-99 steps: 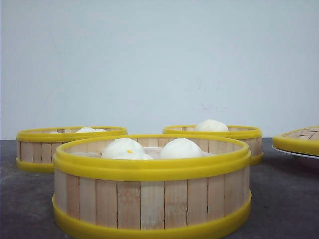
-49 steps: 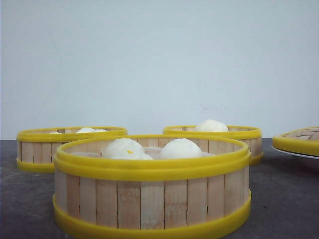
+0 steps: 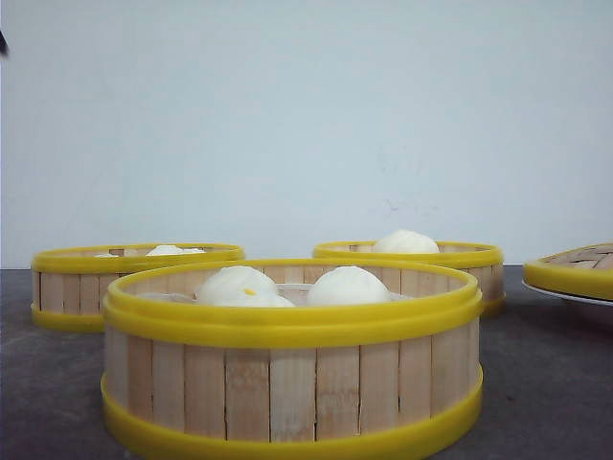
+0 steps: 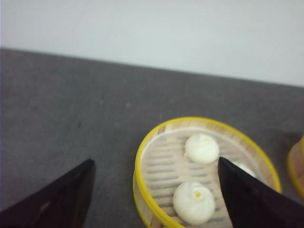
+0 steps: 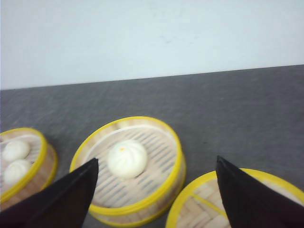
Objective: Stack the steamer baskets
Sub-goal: 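Move the left gripper to the rim of the steamer basket nearest it and grasp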
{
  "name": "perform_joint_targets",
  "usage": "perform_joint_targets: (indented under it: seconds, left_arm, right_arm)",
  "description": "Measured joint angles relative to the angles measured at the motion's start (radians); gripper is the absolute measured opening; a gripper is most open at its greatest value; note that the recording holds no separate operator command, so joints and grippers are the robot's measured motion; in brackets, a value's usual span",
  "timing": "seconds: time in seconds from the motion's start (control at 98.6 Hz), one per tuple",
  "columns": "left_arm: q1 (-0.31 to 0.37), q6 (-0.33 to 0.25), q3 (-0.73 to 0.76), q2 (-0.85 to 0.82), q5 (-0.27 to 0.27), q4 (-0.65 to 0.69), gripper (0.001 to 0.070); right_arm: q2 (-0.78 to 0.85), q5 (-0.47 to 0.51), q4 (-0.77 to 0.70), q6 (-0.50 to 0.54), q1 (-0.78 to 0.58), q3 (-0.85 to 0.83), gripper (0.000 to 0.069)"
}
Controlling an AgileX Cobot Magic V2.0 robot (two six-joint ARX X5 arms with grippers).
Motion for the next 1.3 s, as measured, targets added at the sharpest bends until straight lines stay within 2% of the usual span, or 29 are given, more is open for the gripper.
perform_joint_targets:
  seconds: [0.233, 0.406, 0.528, 0.812, 1.126, 1.298]
  left_arm:
    - [0.000, 0.002, 0.179, 0.344, 0.000, -0.018, 0.0473]
    - [0.000, 0.002, 0.307, 0.565, -0.006, -0.087, 0.0467]
    - [0.000, 0.002, 0.378, 0.679, -0.015, -0.127, 0.0403]
    - [0.002, 0.002, 0.405, 0.750, -0.034, -0.128, 0.0174]
    - [0.012, 0.002, 0.405, 0.813, -0.034, -0.132, 0.0144]
    - [0.014, -0.002, 0.408, 0.822, -0.027, -0.133, 0.0082]
  right_arm:
    - [0.039, 0.000, 0.010, 0.000, 0.019, 0.000, 0.0494]
    - [0.043, 0.000, 0.011, -0.003, 0.030, 0.000, 0.0494]
    - [0.043, 0.000, 0.014, -0.006, 0.030, 0.000, 0.0494]
    - [0.043, 0.000, 0.014, -0.027, 0.030, 0.000, 0.0494]
    - [0.043, 0.000, 0.016, -0.030, 0.030, 0.000, 0.0494]
    - [0.043, 0.000, 0.016, -0.031, 0.030, 0.000, 0.0494]
